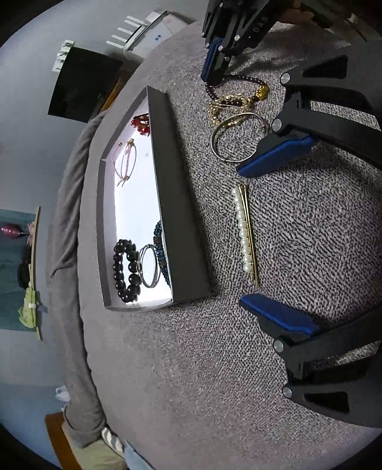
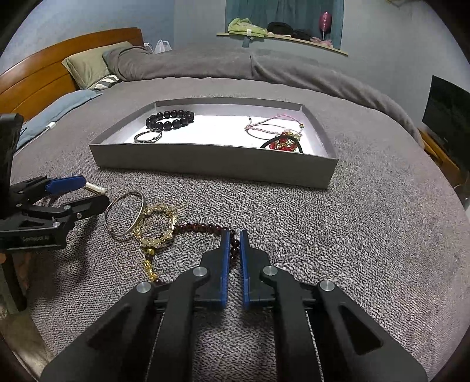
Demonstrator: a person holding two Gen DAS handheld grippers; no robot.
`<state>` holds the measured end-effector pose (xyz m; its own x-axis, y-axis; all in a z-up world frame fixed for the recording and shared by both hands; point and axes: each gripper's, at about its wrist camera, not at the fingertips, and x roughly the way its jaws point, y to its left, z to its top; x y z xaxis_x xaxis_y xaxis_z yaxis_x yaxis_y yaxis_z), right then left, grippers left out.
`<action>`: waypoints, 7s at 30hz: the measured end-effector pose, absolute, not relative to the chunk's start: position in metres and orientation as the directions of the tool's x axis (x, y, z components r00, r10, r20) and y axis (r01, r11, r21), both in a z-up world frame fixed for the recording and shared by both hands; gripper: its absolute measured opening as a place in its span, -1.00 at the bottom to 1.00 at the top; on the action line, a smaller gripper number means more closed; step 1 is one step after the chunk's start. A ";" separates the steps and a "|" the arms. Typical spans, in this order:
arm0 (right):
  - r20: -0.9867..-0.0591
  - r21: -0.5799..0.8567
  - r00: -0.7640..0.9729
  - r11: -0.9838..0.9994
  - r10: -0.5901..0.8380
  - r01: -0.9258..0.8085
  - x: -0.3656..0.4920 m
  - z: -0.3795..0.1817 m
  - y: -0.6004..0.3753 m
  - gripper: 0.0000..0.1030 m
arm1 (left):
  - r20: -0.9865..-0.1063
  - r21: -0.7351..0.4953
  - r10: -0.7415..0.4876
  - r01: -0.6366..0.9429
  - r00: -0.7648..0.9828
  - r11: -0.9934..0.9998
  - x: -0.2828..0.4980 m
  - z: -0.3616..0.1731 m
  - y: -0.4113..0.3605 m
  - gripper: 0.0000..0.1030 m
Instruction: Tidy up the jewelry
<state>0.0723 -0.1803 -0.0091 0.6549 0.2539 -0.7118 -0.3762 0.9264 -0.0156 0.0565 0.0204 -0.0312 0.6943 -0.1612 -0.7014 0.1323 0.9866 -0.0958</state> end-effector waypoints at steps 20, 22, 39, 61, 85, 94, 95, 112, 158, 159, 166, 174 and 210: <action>-0.612 0.017 0.729 0.927 0.307 -0.376 0.060 0.023 -0.191 -0.88 | -0.592 -0.078 -0.185 0.173 0.784 0.982 0.034 0.004 0.021 0.36; -0.591 0.016 0.745 0.928 0.309 -0.373 0.058 0.030 -0.192 -0.88 | -0.577 -0.056 -0.179 0.181 0.796 0.982 0.033 0.008 0.018 0.36; -0.476 -0.024 0.831 0.940 0.288 -0.340 0.102 0.096 -0.175 -0.88 | -0.549 -0.043 -0.221 0.237 0.806 0.971 0.091 0.052 0.011 0.36; -0.632 0.118 0.697 0.932 0.337 -0.344 0.209 0.031 -0.174 -0.88 | -0.780 -0.015 -0.237 0.361 0.579 0.933 0.257 0.018 -0.032 0.36; -0.707 0.132 0.637 0.942 0.307 -0.307 0.218 0.012 -0.178 -0.65 | -0.842 -0.143 -0.252 0.253 0.477 0.957 0.275 -0.001 -0.037 0.44; -0.682 0.120 0.667 0.945 0.302 -0.305 0.206 0.019 -0.182 0.14 | -0.751 -0.131 -0.224 0.191 0.621 0.973 0.213 0.040 -0.013 0.53; -0.668 0.117 0.681 0.946 0.300 -0.302 0.202 0.022 -0.183 0.17 | -0.741 -0.125 -0.216 0.185 0.636 0.975 0.204 0.042 -0.011 0.53; -0.568 0.101 0.784 0.967 0.249 -0.234 0.136 0.048 -0.205 0.89 | -0.606 0.043 -0.028 0.068 0.795 0.997 0.090 0.071 0.007 0.84; -0.578 0.028 0.787 0.969 0.217 -0.246 0.080 0.011 -0.202 0.89 | -0.667 0.051 -0.259 0.390 0.698 0.919 0.037 -0.022 -0.036 0.87; -0.576 0.037 0.788 0.970 0.216 -0.239 0.080 0.012 -0.204 0.89 | -0.671 0.058 -0.258 0.397 0.695 0.916 0.038 -0.022 -0.038 0.87; -0.577 0.056 0.784 0.969 0.227 -0.240 0.079 0.013 -0.212 0.89 | -0.678 0.111 -0.243 0.423 0.694 0.899 0.041 -0.022 -0.046 0.57; -0.592 0.063 0.761 0.957 0.264 -0.283 0.078 0.010 -0.209 0.89 | -0.678 0.118 -0.273 0.467 0.683 0.876 0.038 -0.022 -0.049 -0.07; -0.699 -0.064 0.628 0.845 0.342 -0.531 0.061 -0.016 -0.123 -0.10 | -0.708 0.043 -0.236 0.374 0.666 0.926 0.038 -0.024 0.001 -0.07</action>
<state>0.0614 -0.1229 -0.0155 0.6284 0.3416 -0.6989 -0.5308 0.8450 -0.0643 0.0383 0.0009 -0.0237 0.6658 -0.2360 -0.7078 0.3744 0.9262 0.0434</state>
